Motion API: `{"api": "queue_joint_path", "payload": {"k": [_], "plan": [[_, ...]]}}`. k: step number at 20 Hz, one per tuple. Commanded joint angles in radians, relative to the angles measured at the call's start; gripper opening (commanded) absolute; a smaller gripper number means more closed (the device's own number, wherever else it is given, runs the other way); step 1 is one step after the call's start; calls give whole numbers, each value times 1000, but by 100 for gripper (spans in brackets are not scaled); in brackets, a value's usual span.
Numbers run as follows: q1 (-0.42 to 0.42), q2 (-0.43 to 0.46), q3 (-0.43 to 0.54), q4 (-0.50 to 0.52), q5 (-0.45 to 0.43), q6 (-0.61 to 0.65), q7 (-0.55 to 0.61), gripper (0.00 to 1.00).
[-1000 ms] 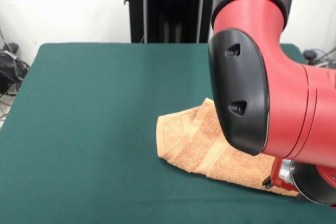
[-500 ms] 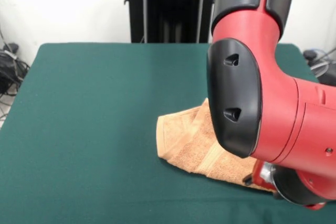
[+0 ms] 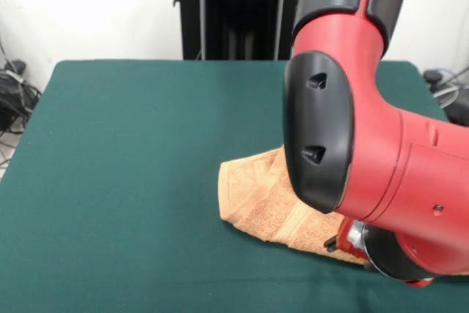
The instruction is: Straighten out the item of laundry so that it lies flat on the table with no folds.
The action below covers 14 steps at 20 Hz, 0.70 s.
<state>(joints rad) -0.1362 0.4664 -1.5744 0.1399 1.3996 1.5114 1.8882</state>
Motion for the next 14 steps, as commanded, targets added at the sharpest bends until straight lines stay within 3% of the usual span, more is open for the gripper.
{"api": "queue_joint_path", "payload": {"k": [1,8,14], "plan": [[-13,57,98,51,-51,-145,126,100],[-57,81,69,-6,-14,-103,94,100],[-126,88,-58,-74,86,-30,55,100]]}}
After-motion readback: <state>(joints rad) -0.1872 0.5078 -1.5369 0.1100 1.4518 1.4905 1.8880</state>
